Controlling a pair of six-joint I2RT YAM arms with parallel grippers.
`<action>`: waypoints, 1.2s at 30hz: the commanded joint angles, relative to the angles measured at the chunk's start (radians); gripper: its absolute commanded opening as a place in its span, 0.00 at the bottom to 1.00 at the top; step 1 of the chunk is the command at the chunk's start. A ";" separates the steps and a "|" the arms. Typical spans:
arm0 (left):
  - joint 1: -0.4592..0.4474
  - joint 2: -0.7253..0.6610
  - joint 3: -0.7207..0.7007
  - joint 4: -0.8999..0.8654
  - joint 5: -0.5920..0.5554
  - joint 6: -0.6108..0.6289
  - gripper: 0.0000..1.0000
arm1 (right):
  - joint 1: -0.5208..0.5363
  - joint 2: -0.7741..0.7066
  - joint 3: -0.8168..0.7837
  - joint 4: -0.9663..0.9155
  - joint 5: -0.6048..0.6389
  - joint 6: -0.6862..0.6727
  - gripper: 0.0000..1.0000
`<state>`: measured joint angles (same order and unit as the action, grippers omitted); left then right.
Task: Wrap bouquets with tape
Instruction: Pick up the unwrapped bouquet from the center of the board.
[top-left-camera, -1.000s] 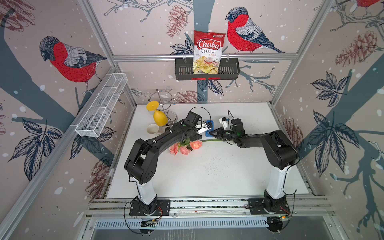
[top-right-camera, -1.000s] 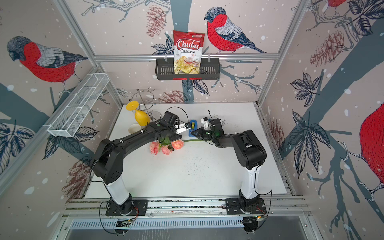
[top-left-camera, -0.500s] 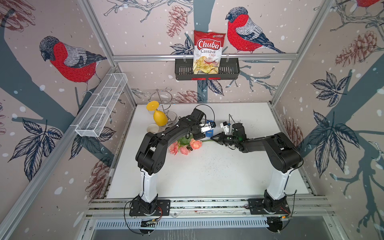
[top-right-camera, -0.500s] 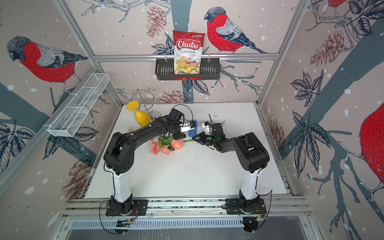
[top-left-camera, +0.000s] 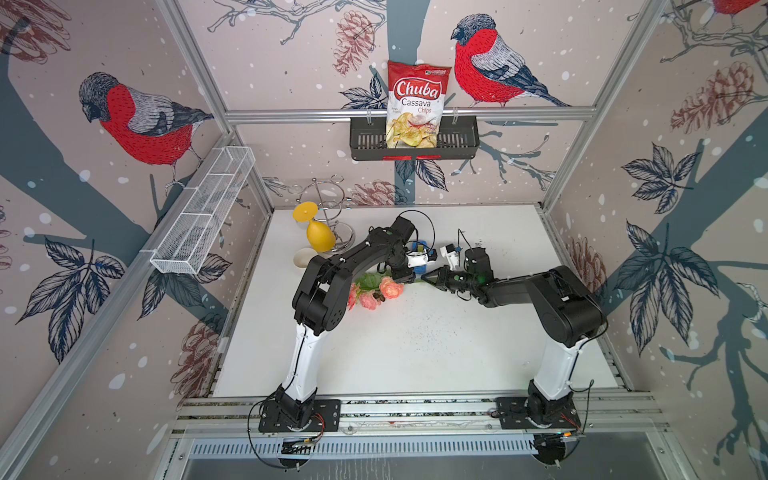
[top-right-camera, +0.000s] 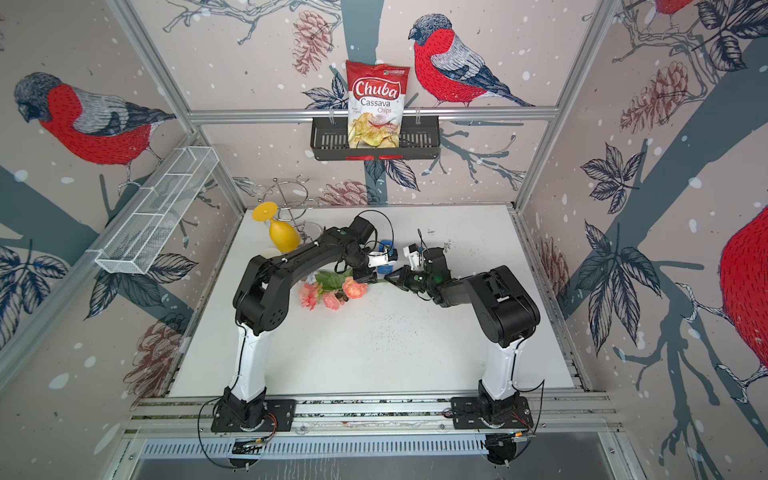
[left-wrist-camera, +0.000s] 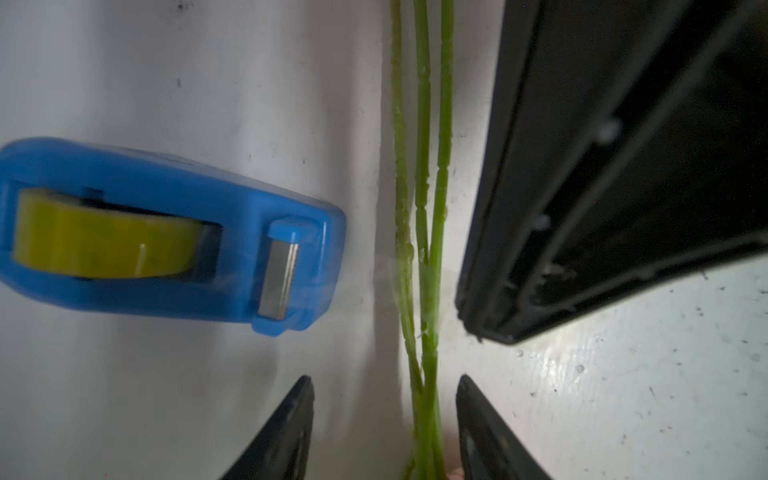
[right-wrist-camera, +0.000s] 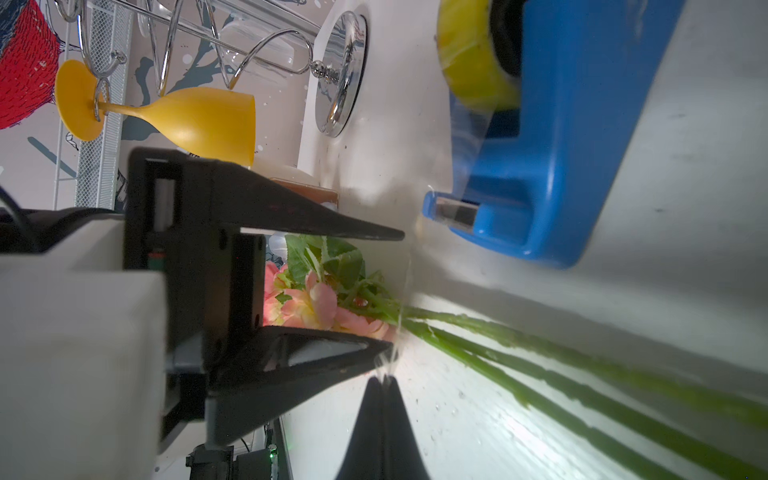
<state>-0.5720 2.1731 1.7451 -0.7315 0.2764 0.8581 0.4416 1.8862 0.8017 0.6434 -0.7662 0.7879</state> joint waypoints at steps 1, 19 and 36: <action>0.001 0.013 0.016 -0.098 0.047 0.038 0.55 | 0.004 -0.007 -0.004 0.009 -0.037 -0.003 0.00; 0.003 0.074 0.038 -0.051 -0.019 0.022 0.48 | 0.010 -0.010 -0.003 0.000 -0.039 -0.013 0.00; 0.003 0.065 0.042 -0.018 -0.090 0.059 0.22 | 0.026 -0.009 0.007 -0.031 -0.035 -0.033 0.00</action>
<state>-0.5709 2.2566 1.7824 -0.7635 0.2043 0.8967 0.4595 1.8839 0.8055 0.6376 -0.7658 0.7761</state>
